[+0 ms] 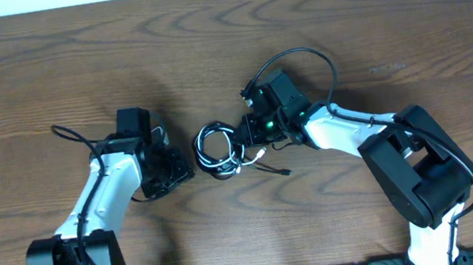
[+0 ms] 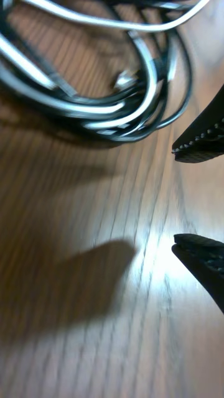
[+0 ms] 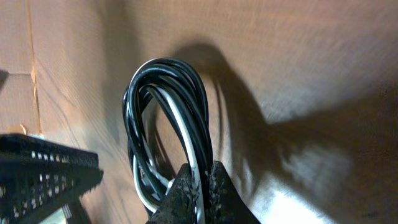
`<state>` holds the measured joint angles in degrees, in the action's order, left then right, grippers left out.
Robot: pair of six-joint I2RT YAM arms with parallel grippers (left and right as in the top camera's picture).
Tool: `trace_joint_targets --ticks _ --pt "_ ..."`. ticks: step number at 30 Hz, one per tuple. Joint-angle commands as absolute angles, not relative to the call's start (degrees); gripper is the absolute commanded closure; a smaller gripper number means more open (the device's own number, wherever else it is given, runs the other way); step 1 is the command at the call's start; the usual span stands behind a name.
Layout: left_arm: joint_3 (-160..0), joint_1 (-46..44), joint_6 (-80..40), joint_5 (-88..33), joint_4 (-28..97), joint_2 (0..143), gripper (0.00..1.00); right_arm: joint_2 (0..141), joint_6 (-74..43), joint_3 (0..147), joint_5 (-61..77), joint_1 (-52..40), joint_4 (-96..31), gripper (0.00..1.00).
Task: Untangle cables
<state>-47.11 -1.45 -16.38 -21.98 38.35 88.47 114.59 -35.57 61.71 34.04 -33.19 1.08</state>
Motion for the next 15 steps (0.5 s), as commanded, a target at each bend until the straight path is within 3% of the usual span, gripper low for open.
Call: trace_joint_targets --ticks 1,4,7,8,11,15 --pt "-46.4 -1.0 -11.8 -28.3 38.2 88.8 0.57 115.4 -33.5 62.2 37.5 -33.0 2.5 0.99" --pt "-46.4 -1.0 -11.8 -27.9 38.2 88.8 0.57 115.4 -32.5 62.3 40.5 -32.0 2.5 0.99" --pt "-46.4 -1.0 -11.9 -26.3 38.2 88.8 0.57 115.4 -32.5 62.3 42.9 -30.2 1.5 0.69" --pt "-46.4 -1.0 -11.9 -25.9 38.2 88.8 0.57 115.3 -32.5 62.4 44.2 -29.4 1.2 0.66" --pt "-46.4 -0.9 -11.9 -25.9 38.2 88.8 0.57 114.1 -32.5 63.1 46.9 -27.1 0.8 0.70" --pt "-46.4 -0.9 -14.2 -21.5 38.3 88.8 0.57 110.6 -32.5 63.4 47.1 -26.1 0.4 0.68"
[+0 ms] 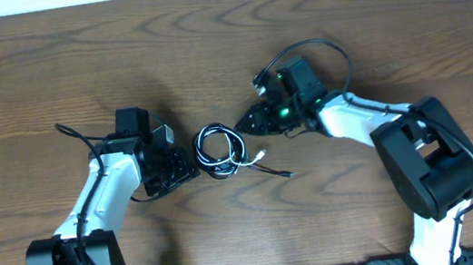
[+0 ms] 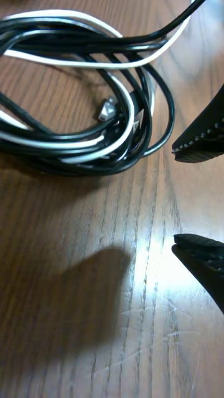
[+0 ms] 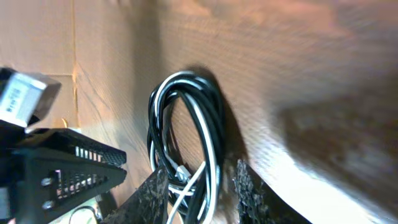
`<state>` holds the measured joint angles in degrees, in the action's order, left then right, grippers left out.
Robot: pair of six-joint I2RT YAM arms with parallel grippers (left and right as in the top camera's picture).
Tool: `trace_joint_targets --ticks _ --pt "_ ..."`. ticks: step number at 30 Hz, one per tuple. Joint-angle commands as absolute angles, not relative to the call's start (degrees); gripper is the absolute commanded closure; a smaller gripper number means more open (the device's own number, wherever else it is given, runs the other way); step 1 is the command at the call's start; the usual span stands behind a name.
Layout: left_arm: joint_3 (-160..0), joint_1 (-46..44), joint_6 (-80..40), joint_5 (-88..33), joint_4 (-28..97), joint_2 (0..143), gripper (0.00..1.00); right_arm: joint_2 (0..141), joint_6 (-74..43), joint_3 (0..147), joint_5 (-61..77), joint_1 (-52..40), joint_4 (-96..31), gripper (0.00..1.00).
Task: Untangle cables
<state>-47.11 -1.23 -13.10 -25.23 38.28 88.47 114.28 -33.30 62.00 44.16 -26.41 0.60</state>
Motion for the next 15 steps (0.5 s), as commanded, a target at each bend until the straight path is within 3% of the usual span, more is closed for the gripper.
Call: trace_joint_targets --ticks 1,4,6,10,15 --pt "-46.4 -0.9 -15.4 -20.0 38.3 88.8 0.57 109.9 -32.5 63.4 47.1 -26.2 0.3 0.67" --pt "-46.4 -0.9 -17.8 -16.8 38.2 88.8 0.57 108.1 -33.1 63.6 46.0 -27.1 -0.6 0.66" --pt "-46.4 -0.9 -18.3 -15.3 38.2 88.8 0.63 107.9 -34.7 63.6 43.5 -28.1 -2.7 0.71" --pt "-46.4 -0.9 -18.3 -15.4 38.3 88.8 0.65 107.9 -36.4 63.5 33.5 -32.0 -10.0 0.76" --pt "-46.4 -0.9 -18.3 -15.4 38.3 88.8 0.64 107.9 -36.4 63.5 19.4 -37.6 -14.3 0.72"
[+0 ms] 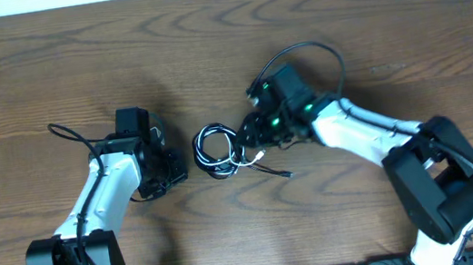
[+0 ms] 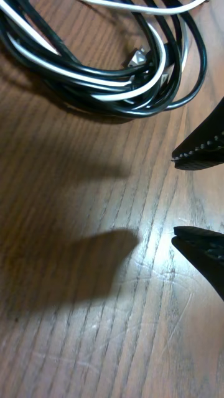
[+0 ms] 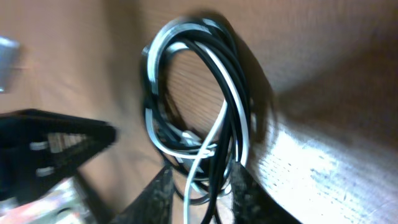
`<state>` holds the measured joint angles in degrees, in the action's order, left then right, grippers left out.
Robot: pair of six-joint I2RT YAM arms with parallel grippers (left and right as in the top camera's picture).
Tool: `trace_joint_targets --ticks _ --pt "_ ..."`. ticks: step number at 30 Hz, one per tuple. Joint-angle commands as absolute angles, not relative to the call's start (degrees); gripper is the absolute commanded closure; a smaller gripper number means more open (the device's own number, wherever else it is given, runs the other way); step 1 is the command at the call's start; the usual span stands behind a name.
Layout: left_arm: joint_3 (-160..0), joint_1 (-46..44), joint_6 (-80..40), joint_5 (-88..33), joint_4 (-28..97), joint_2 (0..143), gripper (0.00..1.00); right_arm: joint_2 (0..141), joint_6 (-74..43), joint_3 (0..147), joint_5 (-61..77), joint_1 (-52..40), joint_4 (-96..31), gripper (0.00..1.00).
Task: Untangle cables
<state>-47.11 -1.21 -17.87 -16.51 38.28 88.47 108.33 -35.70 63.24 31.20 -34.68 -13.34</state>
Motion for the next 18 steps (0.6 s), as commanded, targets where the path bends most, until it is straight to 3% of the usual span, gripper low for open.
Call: trace_joint_targets --ticks 1,6,13,18 --pt "-46.4 -0.9 -18.3 -15.4 38.3 88.8 0.64 107.9 -36.4 63.5 17.7 -38.4 -14.7 0.72" --pt "-46.4 -0.9 -18.3 -15.6 38.3 88.8 0.64 107.9 -36.4 63.5 11.8 -41.7 -15.7 0.74" --pt "-46.4 -0.9 -18.3 -15.8 38.5 88.8 0.64 107.9 -36.4 63.5 8.5 -42.3 -15.7 0.99" --pt "-46.4 -0.9 -18.3 -15.8 38.5 88.8 0.64 107.8 -36.4 64.9 9.8 -40.8 -19.4 0.99"
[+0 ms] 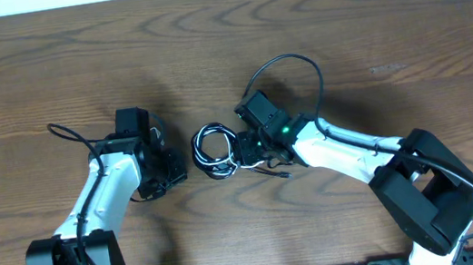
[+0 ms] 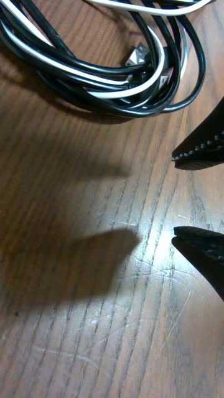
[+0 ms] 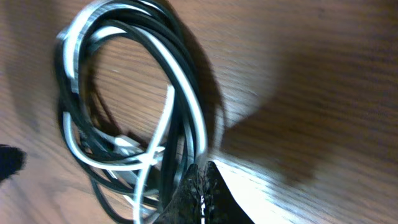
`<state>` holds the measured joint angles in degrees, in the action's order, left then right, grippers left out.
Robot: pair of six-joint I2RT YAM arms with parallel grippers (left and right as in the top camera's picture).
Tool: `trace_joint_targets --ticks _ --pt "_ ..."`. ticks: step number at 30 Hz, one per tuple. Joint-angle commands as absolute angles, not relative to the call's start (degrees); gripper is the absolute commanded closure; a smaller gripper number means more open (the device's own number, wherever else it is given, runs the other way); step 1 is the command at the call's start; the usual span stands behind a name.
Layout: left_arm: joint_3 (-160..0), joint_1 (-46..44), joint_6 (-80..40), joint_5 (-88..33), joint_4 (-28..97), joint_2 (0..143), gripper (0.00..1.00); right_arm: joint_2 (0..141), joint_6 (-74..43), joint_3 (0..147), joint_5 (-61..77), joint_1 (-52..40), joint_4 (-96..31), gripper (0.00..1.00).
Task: Untangle cables
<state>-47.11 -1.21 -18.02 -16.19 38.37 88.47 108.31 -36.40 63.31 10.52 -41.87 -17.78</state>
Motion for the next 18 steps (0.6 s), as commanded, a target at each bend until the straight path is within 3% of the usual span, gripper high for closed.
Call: trace_joint_targets --ticks 1,4,7,10,14,16,18 --pt "-46.4 -0.9 -18.3 -15.8 38.5 88.8 0.64 107.8 -36.4 65.7 10.1 -40.4 -20.9 0.98" --pt "-46.4 -0.9 -18.3 -15.8 38.5 88.8 0.64 107.8 -35.5 69.4 12.0 -39.7 -25.2 0.82" --pt "-46.4 -0.9 -18.3 -15.8 38.5 88.8 0.64 107.8 -32.3 72.2 12.4 -39.9 -27.1 0.78" --pt "-46.4 -0.9 -18.3 -15.8 38.5 88.8 0.64 107.8 -29.1 73.1 11.9 -40.1 -26.8 0.61" --pt "-46.4 -0.9 -18.3 -15.8 38.7 88.8 0.64 107.8 -28.5 73.1 7.9 -39.0 -26.6 0.53" --pt "-46.4 -0.9 -18.3 -15.8 38.7 88.8 0.64 107.8 -28.6 73.1 7.4 -38.2 -26.6 0.33" --pt "-46.4 -0.9 -18.3 -15.8 38.7 88.8 0.64 107.8 -28.6 73.1 7.7 -37.6 -26.6 0.01"
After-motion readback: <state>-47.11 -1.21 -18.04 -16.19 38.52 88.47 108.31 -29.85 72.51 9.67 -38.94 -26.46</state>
